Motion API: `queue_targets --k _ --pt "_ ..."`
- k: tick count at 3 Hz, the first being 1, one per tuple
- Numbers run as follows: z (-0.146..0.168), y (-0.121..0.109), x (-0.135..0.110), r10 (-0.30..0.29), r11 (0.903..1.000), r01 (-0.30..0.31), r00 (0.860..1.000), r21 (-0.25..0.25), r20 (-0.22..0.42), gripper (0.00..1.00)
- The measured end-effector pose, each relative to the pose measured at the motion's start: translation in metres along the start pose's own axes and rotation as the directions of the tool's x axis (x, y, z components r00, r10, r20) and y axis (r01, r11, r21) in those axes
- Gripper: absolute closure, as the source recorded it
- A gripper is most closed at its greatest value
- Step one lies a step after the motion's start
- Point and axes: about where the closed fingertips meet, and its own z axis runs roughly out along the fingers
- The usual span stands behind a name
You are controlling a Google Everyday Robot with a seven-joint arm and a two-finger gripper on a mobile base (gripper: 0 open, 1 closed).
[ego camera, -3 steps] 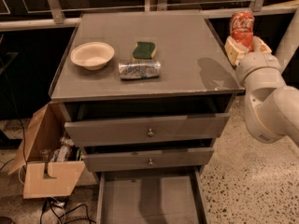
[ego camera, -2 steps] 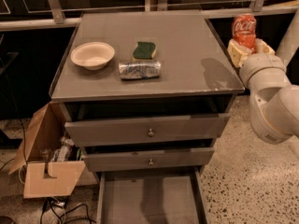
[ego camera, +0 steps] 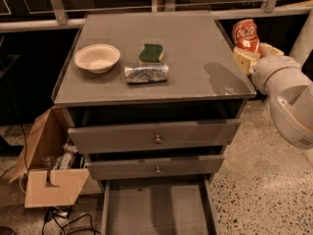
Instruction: Pick coke can from bottom drawer and place on counter
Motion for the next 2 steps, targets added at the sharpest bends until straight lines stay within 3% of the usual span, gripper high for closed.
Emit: queue_targets --k 1,2 --pt "-0.002 0.021 0.014 0.003 0.9962 -0.009 0.998 -0.087 -0.066 1.0" --pt "-0.004 0.032 0.028 0.013 0.9905 -0.029 0.993 -0.134 -0.121 1.0"
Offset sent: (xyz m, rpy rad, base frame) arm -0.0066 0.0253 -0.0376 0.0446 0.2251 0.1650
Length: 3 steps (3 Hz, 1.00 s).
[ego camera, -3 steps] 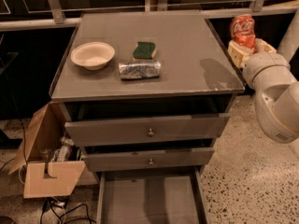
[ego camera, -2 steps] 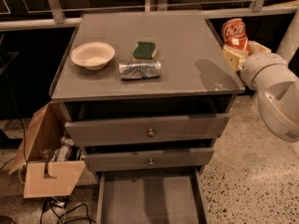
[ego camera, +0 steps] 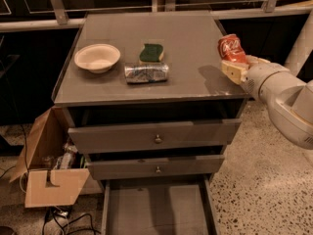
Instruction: Pick coke can from bottom drawer and place on counter
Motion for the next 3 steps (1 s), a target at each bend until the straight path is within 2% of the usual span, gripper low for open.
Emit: queue_targets --k 2,3 --pt "0.001 0.014 0.015 -0.029 0.9974 0.023 0.996 -0.069 -0.083 1.0" --pt "0.005 0.028 0.014 -0.086 0.9907 0.074 0.991 -0.114 -0.104 1.0"
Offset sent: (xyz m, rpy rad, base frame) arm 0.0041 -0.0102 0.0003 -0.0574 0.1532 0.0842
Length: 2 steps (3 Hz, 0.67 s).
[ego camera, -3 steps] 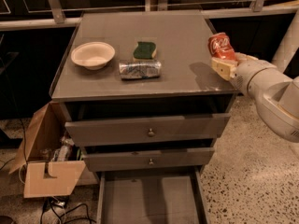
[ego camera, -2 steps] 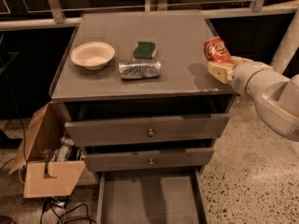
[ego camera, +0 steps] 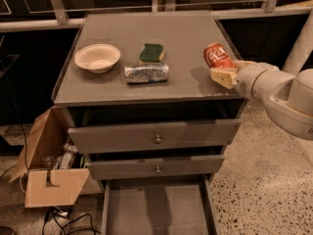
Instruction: Pick coke can from bottom drawer and place on counter
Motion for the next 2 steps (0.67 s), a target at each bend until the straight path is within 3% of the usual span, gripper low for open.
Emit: queue_targets --k 1,2 --pt "0.007 0.011 -0.002 -0.069 0.9966 0.067 0.997 -0.047 -0.024 1.0" --pt "0.009 -0.016 -0.002 -0.106 0.9943 0.106 0.993 -0.015 -0.052 1.0"
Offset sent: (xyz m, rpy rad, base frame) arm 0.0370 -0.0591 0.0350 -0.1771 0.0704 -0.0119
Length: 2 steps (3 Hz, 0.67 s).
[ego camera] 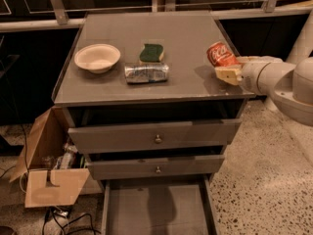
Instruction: Pick coke can from bottom drawer and place on counter
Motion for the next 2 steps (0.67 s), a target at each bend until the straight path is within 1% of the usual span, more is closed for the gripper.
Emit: queue_targets --k 1,2 --pt "0.003 -0.049 0.007 -0.002 0.9952 0.006 0.999 0.098 -0.038 1.0" --pt "-0.008 -0.066 0.009 0.003 0.9918 0.003 0.999 0.128 -0.044 1.0"
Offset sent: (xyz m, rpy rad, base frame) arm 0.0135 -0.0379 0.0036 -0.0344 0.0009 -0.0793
